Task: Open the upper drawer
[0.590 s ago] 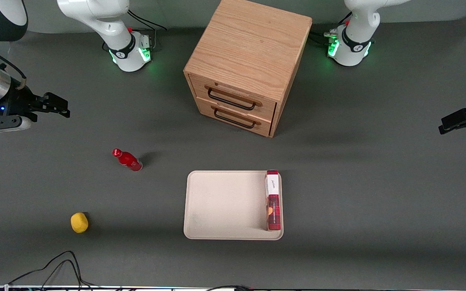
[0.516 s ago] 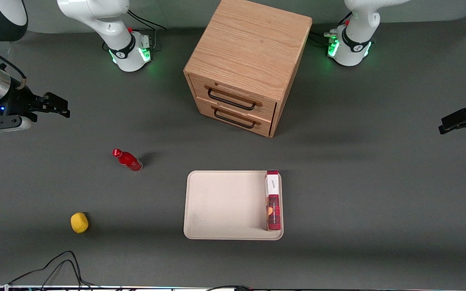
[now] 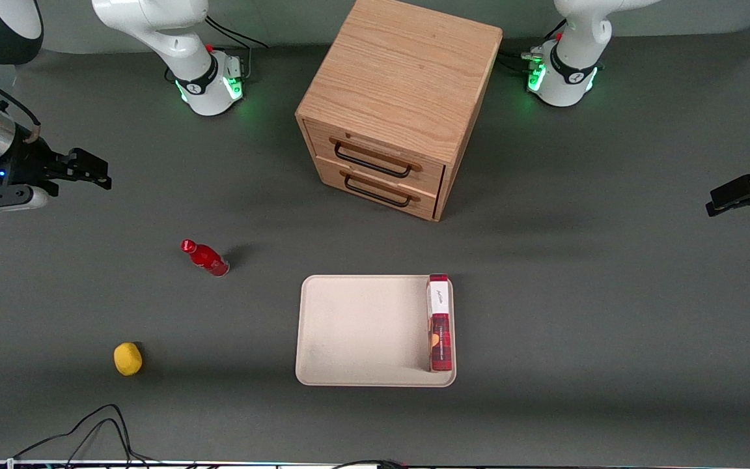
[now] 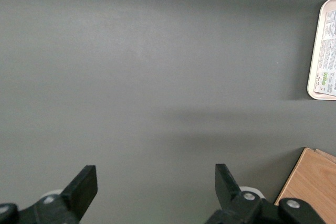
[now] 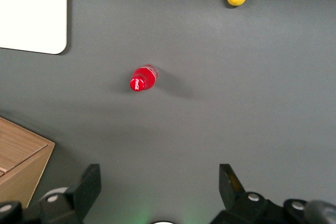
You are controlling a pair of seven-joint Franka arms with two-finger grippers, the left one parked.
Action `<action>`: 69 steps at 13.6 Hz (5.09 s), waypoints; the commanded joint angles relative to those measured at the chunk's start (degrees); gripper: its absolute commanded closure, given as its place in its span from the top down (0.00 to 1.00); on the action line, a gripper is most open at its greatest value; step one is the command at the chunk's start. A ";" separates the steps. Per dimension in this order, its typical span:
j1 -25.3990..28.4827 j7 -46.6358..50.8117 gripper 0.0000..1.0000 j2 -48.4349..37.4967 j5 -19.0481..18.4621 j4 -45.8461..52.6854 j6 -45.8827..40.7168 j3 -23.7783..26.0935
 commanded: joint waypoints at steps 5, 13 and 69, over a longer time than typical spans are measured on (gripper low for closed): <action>0.10 -1.17 1.00 0.13 5.40 2.22 0.38 4.71; 0.28 -1.17 1.00 1.44 6.13 5.38 0.82 27.54; 8.63 -10.75 1.00 31.24 -6.00 10.84 15.05 40.58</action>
